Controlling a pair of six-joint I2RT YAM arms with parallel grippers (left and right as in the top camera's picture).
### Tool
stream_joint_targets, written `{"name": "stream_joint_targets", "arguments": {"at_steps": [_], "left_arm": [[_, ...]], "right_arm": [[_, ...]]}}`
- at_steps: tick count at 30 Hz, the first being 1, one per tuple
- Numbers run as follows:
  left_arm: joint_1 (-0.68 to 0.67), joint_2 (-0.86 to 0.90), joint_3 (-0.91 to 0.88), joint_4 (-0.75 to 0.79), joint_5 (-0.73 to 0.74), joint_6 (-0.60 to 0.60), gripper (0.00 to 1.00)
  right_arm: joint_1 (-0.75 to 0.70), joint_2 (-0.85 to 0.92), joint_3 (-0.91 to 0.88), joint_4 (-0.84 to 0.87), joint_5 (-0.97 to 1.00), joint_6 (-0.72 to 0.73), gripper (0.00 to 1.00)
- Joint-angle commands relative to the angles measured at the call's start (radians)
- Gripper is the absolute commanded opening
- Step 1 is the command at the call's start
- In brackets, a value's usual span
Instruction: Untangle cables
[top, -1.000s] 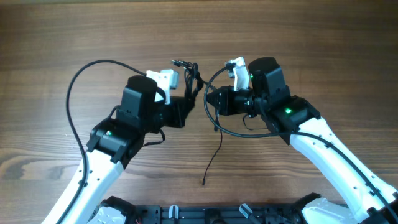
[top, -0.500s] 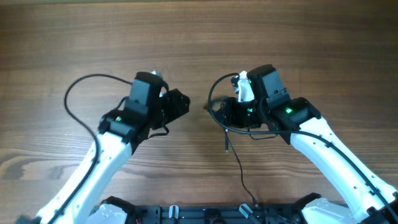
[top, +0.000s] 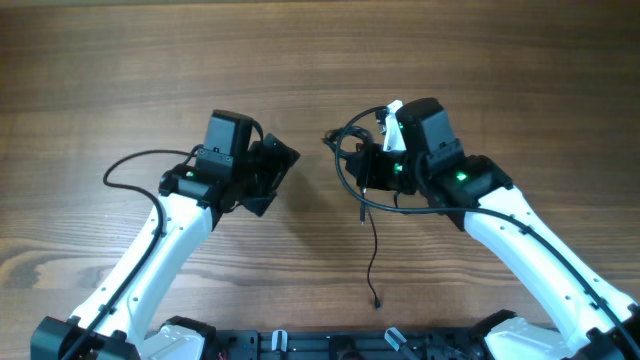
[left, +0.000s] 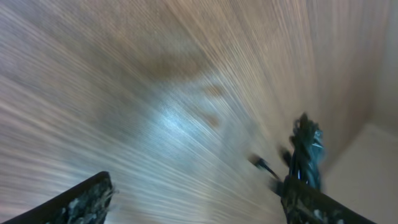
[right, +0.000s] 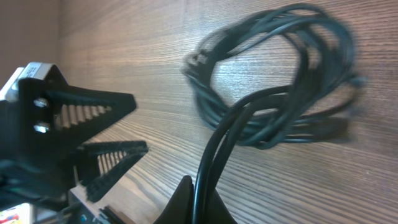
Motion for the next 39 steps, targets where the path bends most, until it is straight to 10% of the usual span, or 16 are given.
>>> {"name": "stream_joint_targets", "arguments": {"at_steps": [1, 8, 27, 39], "left_arm": [[0.022, -0.006, 0.003, 0.037, 0.168, -0.201, 0.91], [0.022, 0.03, 0.003, 0.053, 0.171, -0.408, 0.91], [-0.004, 0.134, 0.003, 0.149, 0.104, -0.407, 0.74], [-0.003, 0.135, 0.003, 0.143, 0.013, -0.376, 0.17]], "right_arm": [[0.043, 0.043, 0.014, 0.023, 0.027, 0.0, 0.04], [0.091, 0.052, 0.014, 0.075, -0.011, 0.003, 0.04], [0.103, 0.052, 0.015, 0.106, -0.148, 0.003, 0.04], [0.103, 0.052, 0.014, 0.093, -0.148, -0.001, 0.04]]}}
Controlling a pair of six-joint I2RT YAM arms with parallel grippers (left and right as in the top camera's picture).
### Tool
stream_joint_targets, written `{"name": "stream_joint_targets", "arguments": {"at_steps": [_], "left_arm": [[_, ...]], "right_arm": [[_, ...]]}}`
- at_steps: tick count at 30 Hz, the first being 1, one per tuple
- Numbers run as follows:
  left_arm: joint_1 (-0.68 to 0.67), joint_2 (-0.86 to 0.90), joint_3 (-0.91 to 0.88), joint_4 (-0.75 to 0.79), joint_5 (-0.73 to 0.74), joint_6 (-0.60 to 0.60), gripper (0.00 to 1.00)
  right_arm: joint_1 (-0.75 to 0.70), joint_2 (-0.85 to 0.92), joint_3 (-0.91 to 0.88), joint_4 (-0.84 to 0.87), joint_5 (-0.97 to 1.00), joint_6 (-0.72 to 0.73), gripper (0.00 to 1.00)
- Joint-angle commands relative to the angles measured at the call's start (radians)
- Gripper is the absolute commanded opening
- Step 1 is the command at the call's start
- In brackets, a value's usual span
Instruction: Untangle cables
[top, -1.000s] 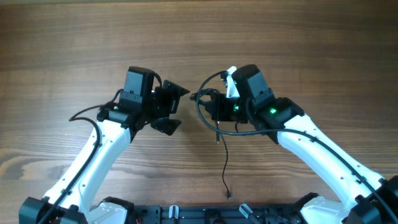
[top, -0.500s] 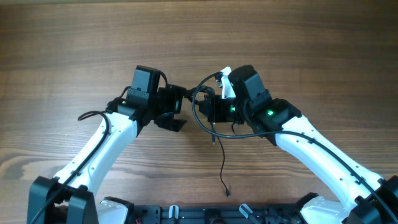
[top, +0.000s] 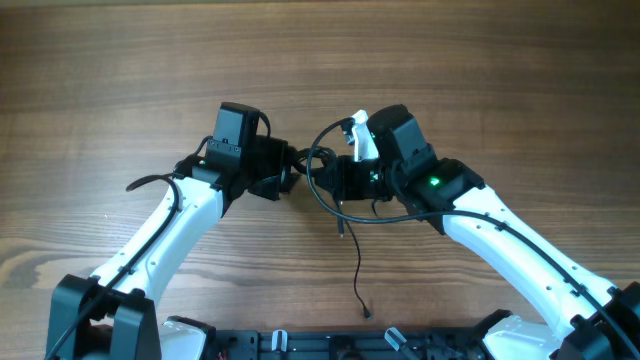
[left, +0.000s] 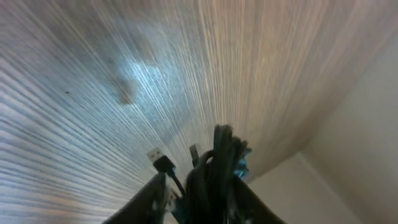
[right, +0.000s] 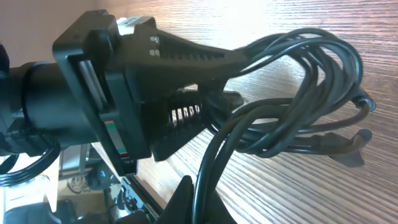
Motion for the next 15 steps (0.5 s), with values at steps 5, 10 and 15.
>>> {"name": "stream_joint_targets", "arguments": {"at_steps": [5, 10, 15], "left_arm": [[-0.002, 0.01, 0.003, -0.007, -0.156, 0.191, 0.04], [-0.003, 0.009, 0.003, 0.109, -0.111, 0.481, 0.04], [-0.016, 0.005, 0.003, 0.264, 0.122, 1.005, 0.04]], "right_arm": [[0.003, 0.0, 0.014, -0.039, -0.024, -0.086, 0.04], [0.002, 0.0, 0.014, -0.095, -0.024, -0.175, 0.04], [0.002, 0.0, 0.016, -0.133, -0.024, -0.27, 0.04]]}}
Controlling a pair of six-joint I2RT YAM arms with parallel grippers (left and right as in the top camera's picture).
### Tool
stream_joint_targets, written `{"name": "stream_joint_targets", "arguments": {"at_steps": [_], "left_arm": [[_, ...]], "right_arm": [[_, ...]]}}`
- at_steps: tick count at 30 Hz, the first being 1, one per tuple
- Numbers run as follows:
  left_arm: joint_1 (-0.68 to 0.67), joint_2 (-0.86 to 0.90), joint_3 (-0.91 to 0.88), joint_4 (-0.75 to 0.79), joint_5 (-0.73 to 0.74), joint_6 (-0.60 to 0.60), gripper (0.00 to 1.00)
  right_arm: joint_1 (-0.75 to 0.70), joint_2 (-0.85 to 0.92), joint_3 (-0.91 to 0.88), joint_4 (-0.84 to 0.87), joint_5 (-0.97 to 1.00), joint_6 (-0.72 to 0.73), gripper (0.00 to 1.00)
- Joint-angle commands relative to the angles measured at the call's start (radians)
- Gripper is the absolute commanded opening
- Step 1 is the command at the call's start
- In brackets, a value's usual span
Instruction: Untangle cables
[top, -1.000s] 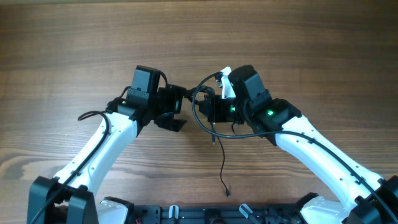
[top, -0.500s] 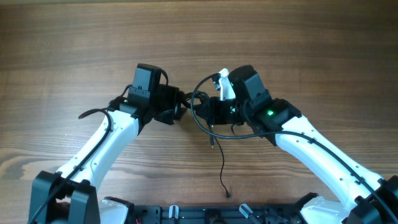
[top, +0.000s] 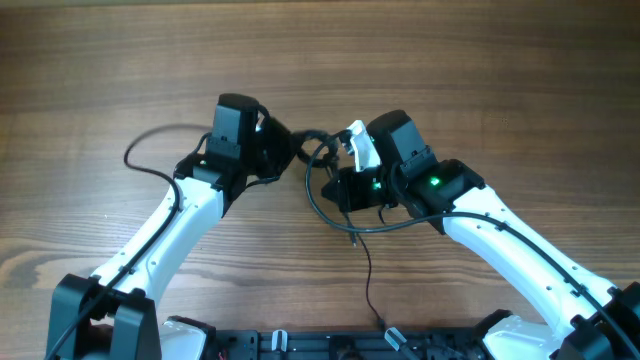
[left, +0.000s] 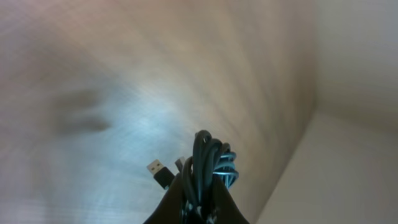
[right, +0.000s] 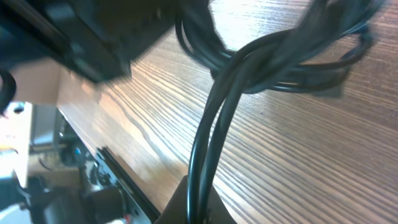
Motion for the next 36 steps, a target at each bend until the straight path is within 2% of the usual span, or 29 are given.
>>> {"name": "stream_joint_targets", "arguments": {"at_steps": [1, 5, 9, 11, 19, 23, 29, 33, 34, 36], "left_arm": [[-0.019, 0.0, 0.003, 0.056, 0.198, 0.564, 0.04], [-0.029, -0.014, 0.003, 0.003, 0.246, 0.714, 0.04], [-0.029, -0.014, 0.003, -0.048, 0.25, 0.753, 0.04], [-0.029, -0.014, 0.003, -0.046, 0.324, 0.795, 0.04], [-0.028, -0.016, 0.003, 0.045, 0.586, 0.793, 0.04], [-0.023, -0.022, 0.003, 0.045, 0.648, 0.793, 0.04], [-0.02, -0.029, 0.003, 0.044, 0.75, 0.793, 0.04], [-0.013, -0.029, 0.003, 0.047, 0.745, 0.752, 0.04], [-0.007, -0.029, 0.003, 0.053, 0.744, 0.732, 0.04], [0.021, -0.029, 0.003, 0.059, 0.722, 0.665, 0.04]], "right_arm": [[0.002, -0.001, 0.016, -0.016, -0.024, -0.101, 0.04], [-0.006, -0.008, 0.016, -0.019, -0.027, -0.101, 0.04], [-0.039, -0.019, 0.018, -0.016, -0.031, -0.1, 0.04], [-0.063, -0.019, 0.018, -0.006, -0.03, -0.089, 0.04], [-0.082, -0.019, 0.018, -0.009, 0.059, -0.031, 0.04], [-0.083, -0.019, 0.018, -0.021, 0.151, 0.045, 0.04], [-0.083, -0.019, 0.018, 0.067, 0.147, 0.114, 0.11], [-0.083, -0.019, 0.018, 0.087, 0.127, 0.143, 0.11], [-0.083, -0.019, 0.018, 0.086, 0.11, 0.143, 0.17], [-0.083, -0.021, 0.018, 0.086, 0.073, 0.142, 0.35]]}}
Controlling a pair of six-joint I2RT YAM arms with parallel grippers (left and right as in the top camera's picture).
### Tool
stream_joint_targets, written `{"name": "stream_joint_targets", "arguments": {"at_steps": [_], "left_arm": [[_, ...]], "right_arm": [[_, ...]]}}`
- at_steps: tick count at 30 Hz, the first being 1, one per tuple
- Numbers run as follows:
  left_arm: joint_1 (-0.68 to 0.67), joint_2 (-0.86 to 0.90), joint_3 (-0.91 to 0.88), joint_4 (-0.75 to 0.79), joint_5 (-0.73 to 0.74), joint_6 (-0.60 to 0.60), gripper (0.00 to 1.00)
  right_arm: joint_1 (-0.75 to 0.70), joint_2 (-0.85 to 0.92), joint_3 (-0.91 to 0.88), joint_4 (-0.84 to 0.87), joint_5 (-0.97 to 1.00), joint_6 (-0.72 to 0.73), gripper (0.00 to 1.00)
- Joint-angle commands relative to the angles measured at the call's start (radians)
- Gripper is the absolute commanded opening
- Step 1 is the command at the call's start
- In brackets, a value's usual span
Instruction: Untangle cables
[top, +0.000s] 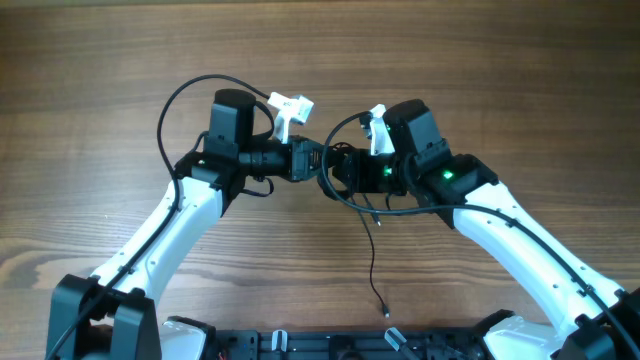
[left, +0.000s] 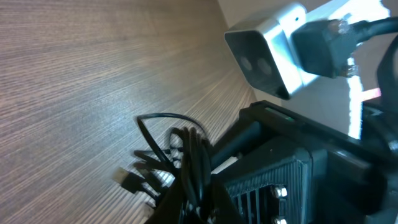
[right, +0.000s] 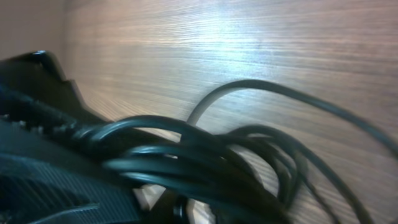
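A black cable bundle (top: 327, 183) hangs between my two grippers above the middle of the wooden table (top: 500, 70). My left gripper (top: 308, 160) is shut on several strands of it (left: 191, 163), and a USB plug (left: 126, 180) sticks out beside them. My right gripper (top: 343, 168) faces it from the right, almost touching, and is shut on the same bundle (right: 205, 163). One loose tail (top: 372, 255) runs down to a small plug (top: 385, 311) near the front edge.
The left arm's own black wire arcs in a wide loop (top: 170, 105) behind its wrist. White wrist cameras (top: 290, 105) stick up over both grippers. The right gripper's body (left: 280, 174) fills the left wrist view.
The left wrist has turned, so its white camera now points up, and both grippers now face each other closely. The hanging loop between them has shrunk, and the tail's end has shifted slightly right.
At first my right gripper alone held the bundle while the left stood open to its left. Then the left gripper was at the bundle, closing round it, then shut on it. Now both hold it face to face.
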Motion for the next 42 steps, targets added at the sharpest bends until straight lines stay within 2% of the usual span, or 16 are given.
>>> {"name": "stream_joint_targets", "arguments": {"at_steps": [1, 3, 4, 9, 10, 11, 17, 21, 24, 29, 37, 42], "left_arm": [[0.034, -0.028, 0.003, 0.001, 0.103, -0.132, 0.04], [0.076, -0.028, 0.003, 0.0, 0.082, -0.2, 0.04], [0.097, -0.028, 0.003, -0.001, 0.077, -0.224, 0.04], [0.187, -0.028, 0.003, -0.002, 0.077, -0.345, 0.04], [0.196, -0.028, 0.003, -0.002, 0.077, -0.369, 0.04], [0.205, -0.028, 0.003, -0.002, 0.077, -0.394, 0.04], [0.232, -0.028, 0.003, -0.001, 0.076, -0.602, 0.04], [0.234, -0.028, 0.003, -0.001, 0.066, -0.686, 0.04], [0.234, -0.028, 0.003, -0.001, 0.062, -0.739, 0.04], [0.234, -0.028, 0.003, -0.001, 0.058, -0.801, 0.04], [0.233, -0.028, 0.003, -0.002, 0.058, -0.808, 0.04], [0.233, -0.028, 0.003, -0.002, 0.058, -0.869, 0.04]], "right_arm": [[-0.009, -0.015, 0.018, 0.03, -0.028, 0.021, 0.43], [-0.017, -0.031, 0.018, 0.03, -0.079, 0.021, 0.69], [-0.025, -0.044, 0.018, 0.03, -0.101, 0.022, 0.75], [-0.098, -0.142, 0.018, 0.026, -0.127, 0.018, 0.92], [-0.119, -0.163, 0.018, 0.026, -0.127, 0.009, 0.93], [-0.146, -0.184, 0.018, 0.025, -0.115, -0.003, 1.0], [-0.201, -0.199, 0.006, -0.092, 0.069, -0.004, 1.0], [-0.198, -0.167, -0.06, -0.095, 0.019, 0.02, 1.0], [-0.198, -0.142, -0.119, -0.042, -0.046, 0.049, 1.0], [-0.198, -0.098, -0.195, 0.156, -0.211, 0.097, 1.0], [-0.195, -0.032, -0.208, 0.298, -0.303, 0.167, 1.0], [-0.171, -0.021, -0.208, 0.352, -0.254, 0.235, 1.0]]}}
